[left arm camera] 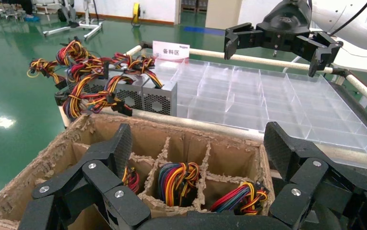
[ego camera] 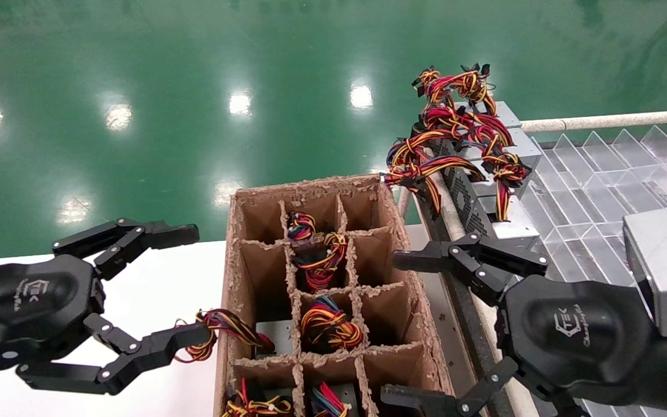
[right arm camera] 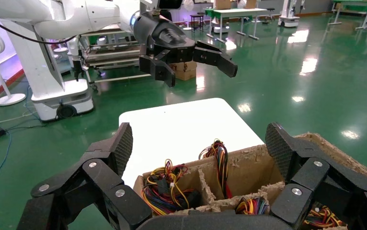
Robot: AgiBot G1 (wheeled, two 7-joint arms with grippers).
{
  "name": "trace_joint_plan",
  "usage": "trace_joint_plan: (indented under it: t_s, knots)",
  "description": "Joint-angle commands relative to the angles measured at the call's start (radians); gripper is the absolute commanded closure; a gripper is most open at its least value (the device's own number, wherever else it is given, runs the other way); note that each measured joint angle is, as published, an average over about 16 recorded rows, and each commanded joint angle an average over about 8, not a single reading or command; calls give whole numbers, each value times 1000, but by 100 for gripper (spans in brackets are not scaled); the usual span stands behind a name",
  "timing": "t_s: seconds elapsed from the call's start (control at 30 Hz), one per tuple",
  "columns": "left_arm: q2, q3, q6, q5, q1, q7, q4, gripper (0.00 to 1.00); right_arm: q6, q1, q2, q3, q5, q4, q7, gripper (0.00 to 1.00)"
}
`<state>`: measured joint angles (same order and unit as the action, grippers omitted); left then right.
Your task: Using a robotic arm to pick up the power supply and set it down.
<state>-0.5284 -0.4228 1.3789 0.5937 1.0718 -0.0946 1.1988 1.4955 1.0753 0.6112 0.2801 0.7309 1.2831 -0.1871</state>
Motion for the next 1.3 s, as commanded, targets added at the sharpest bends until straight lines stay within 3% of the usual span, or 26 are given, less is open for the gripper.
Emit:
trace_joint_plan:
  t_s: [0.03,1.3]
  knots:
    - [0,0,0,0,0,0,0,0,0,0,0,0,0,0,0,0]
    - [0,0,0,0,0,0,0,0,0,0,0,0,0,0,0,0]
